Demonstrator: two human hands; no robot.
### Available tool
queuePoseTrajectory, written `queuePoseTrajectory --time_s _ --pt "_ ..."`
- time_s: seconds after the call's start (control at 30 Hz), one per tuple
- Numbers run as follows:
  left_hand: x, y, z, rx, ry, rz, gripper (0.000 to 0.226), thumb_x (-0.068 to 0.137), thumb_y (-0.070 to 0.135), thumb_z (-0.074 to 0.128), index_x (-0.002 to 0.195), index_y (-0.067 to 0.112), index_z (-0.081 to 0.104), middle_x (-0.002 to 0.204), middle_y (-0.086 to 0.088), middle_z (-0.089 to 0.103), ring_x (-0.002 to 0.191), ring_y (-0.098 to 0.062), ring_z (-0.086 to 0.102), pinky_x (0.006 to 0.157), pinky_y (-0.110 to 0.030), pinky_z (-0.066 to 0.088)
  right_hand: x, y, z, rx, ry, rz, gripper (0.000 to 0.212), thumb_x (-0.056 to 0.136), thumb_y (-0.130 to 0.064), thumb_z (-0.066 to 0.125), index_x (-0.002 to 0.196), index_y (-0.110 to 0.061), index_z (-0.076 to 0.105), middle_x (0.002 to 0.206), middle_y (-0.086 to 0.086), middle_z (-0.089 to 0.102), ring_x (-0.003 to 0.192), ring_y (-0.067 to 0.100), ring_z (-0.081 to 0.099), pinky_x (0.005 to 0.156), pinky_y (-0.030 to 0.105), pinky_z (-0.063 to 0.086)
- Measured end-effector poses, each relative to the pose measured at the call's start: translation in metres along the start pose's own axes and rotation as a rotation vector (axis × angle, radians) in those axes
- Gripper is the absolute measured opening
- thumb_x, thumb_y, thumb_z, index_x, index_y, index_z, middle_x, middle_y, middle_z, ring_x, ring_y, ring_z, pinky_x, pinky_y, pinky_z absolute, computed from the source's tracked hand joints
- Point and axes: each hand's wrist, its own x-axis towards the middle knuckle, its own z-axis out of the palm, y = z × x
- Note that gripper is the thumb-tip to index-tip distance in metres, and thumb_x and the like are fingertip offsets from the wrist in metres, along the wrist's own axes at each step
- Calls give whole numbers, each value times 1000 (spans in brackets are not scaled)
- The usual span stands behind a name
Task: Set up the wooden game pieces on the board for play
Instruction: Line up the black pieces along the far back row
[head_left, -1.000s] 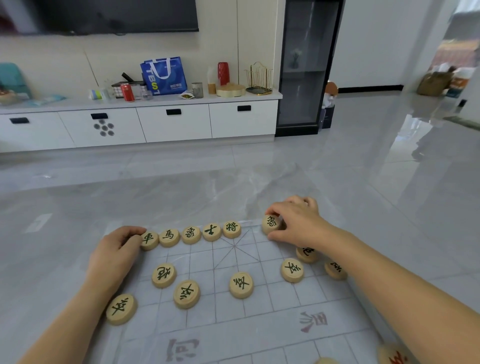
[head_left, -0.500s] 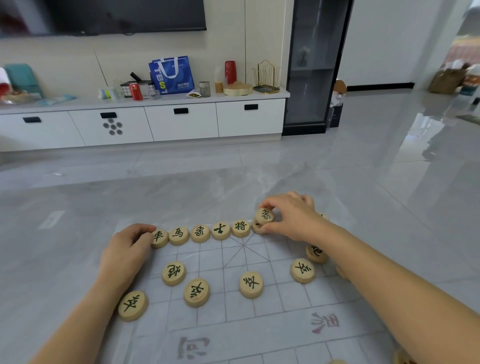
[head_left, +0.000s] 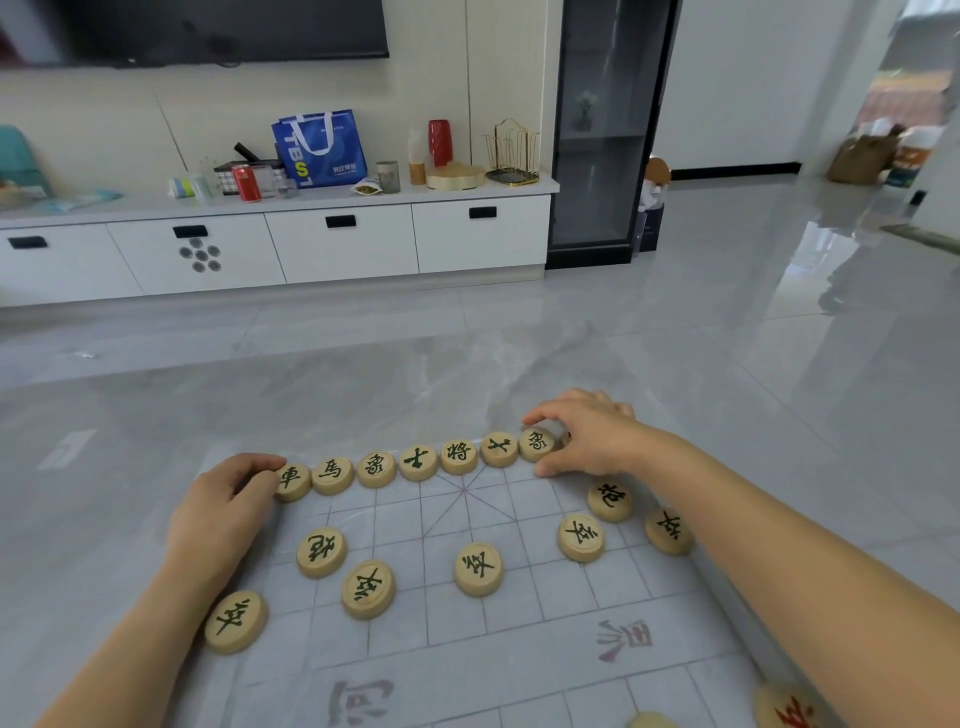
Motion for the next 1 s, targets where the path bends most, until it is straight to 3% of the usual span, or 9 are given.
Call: queuePoseTrajectory --time_s 0.2,0.4,0.53,0.6,0.67,0.73,0.83,0.9,1.0 --pt "-3 2 0 -19 -2 12 37 67 36 42 94 27 67 100 3 66 96 -22 57 85 -41 45 -1 2 0 7 40 -3 42 75 -47 68 114 -45 53 127 -6 44 122 21 34 86 33 23" --pt "-3 2 0 -21 -1 7 39 67 37 42 94 26 68 98 2 67 95 -23 57 86 -44 46 -3 -18 5 23 60 -55 64 70 -53 70 127 -44 45 137 -8 36 128 20 28 97 35 21" --pt "-3 4 0 -26 3 2 38 67 36 43 92 26 68 96 4 67 94 -22 57 85 -42 46 3 -30 14 -26 118 -130 47 74 -41 66 119 -45 52 137 -10 36 127 18 27 100 37 17" --pt "-3 3 -1 -23 -3 2 38 67 37 42 93 27 68 97 4 67 94 -22 58 86 -43 47 4 -31 14 -87 167 -139 42 71 -53 66 110 -39 58 136 -9 37 129 17 26 101 38 15" --pt "-3 2 0 -22 -4 0 38 67 38 43 93 28 68 98 5 67 94 -21 58 86 -44 47 4 -30 14 -145 175 -145 54 65 -66 65 110 -37 58 137 -8 34 130 17 23 103 40 13" --pt "-3 2 0 -24 -7 -8 37 67 38 43 93 28 68 98 6 66 94 -20 58 86 -43 47 3 -29 14 -125 158 -151 58 67 -63 65 118 -39 53 140 -8 31 131 17 21 104 40 12" --pt "-3 2 0 -32 -13 -9 36 67 38 43 92 29 68 97 7 67 94 -20 58 87 -45 47 3 -27 14 -72 149 -158 42 72 -47 63 113 -44 55 142 -9 31 131 17 21 104 39 12" --pt "-2 2 -1 -27 -11 -8 36 67 38 43 92 28 68 97 7 67 94 -20 58 86 -45 47 3 -27 14 -111 173 -157 35 72 -54 63 104 -40 60 142 -9 32 131 16 21 105 40 11" --pt "-2 1 -1 -19 -12 -9 37 67 38 43 93 29 67 98 7 66 94 -21 58 86 -45 47 3 -26 14 -163 179 -165 55 68 -66 62 114 -38 56 144 -8 29 133 16 19 105 41 10"
